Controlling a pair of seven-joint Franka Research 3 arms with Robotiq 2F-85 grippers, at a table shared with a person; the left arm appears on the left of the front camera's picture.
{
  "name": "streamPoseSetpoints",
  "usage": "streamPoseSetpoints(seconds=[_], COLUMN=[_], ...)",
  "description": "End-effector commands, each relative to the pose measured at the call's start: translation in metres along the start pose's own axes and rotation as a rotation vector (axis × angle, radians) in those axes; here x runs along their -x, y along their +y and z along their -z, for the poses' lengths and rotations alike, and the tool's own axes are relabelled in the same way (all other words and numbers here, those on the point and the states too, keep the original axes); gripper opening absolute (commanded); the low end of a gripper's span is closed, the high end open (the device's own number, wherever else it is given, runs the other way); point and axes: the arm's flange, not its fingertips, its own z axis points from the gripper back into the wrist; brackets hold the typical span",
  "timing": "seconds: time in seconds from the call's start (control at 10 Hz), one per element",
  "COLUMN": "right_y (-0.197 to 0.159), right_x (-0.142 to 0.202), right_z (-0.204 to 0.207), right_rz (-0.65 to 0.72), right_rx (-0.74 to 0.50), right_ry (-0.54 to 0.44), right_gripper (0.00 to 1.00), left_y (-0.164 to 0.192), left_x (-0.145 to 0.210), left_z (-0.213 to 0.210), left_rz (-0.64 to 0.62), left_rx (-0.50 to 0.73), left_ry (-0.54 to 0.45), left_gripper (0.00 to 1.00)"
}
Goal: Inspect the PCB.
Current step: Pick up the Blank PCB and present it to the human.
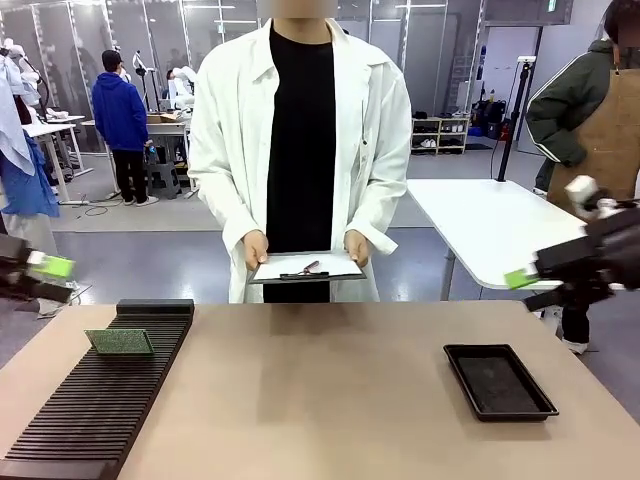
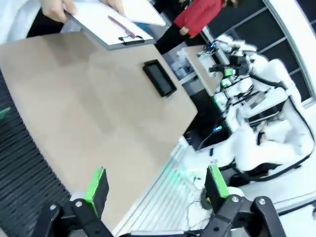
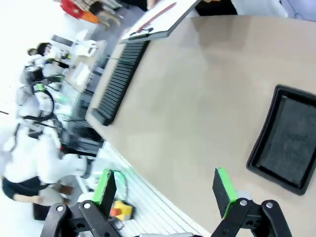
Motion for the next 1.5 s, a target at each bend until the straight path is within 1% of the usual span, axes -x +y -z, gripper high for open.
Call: streamPoseSetpoints(seconds=[0.0, 0.1, 0.2, 0.3, 0.4, 0.6, 0.9, 1.1, 1.2, 1.3, 1.4], right_y=[-0.019, -0.024, -0.030, -0.035, -0.037, -0.034, -0.034, -0.037, -0.035, -0.044, -0.044], right_x=[0.036, 0.050, 0.061, 0.071, 0.079, 0.089, 0.091, 0.092, 0.090, 0.065, 0.065], right_z=[-0.022, -0.035, -0.044, -0.050, -0.055, -0.059, -0.057, -0.057, -0.055, -0.081, -0.081], right_rz=[0.048, 0.063, 0.083, 0.112, 0.127, 0.118, 0.113, 0.120, 0.125, 0.140, 0.140], right_rx=[-0.100, -0.128, -0.143, -0.156, -0.169, -0.184, -0.187, -0.183, -0.183, -0.175, -0.175], right_ry=[-0.033, -0.034, -0.047, -0.070, -0.088, -0.102, -0.101, -0.115, -0.137, -0.093, -0.093], right_gripper=[1.00, 1.00, 1.00, 1.00, 1.00, 1.00, 1.00, 1.00, 1.00, 1.00, 1.00], left_y=[0.010, 0.017, 0.020, 0.027, 0.031, 0.033, 0.031, 0.034, 0.032, 0.055, 0.055], left_x=[0.071, 0.088, 0.103, 0.118, 0.134, 0.163, 0.167, 0.172, 0.170, 0.127, 0.127], left_z=[-0.016, -0.034, -0.050, -0.064, -0.074, -0.094, -0.095, -0.097, -0.096, -0.161, -0.161], left_rz=[-0.101, -0.143, -0.129, -0.189, -0.222, -0.270, -0.287, -0.296, -0.275, -0.317, -0.317], left_rx=[0.033, 0.001, 0.010, -0.025, -0.058, -0.078, -0.112, -0.133, -0.139, -0.120, -0.120], left_ry=[-0.020, -0.022, -0.061, -0.100, -0.108, -0.170, -0.162, -0.189, -0.210, -0.188, -0.188], left_gripper=[1.00, 1.00, 1.00, 1.00, 1.00, 1.00, 1.00, 1.00, 1.00, 1.00, 1.00])
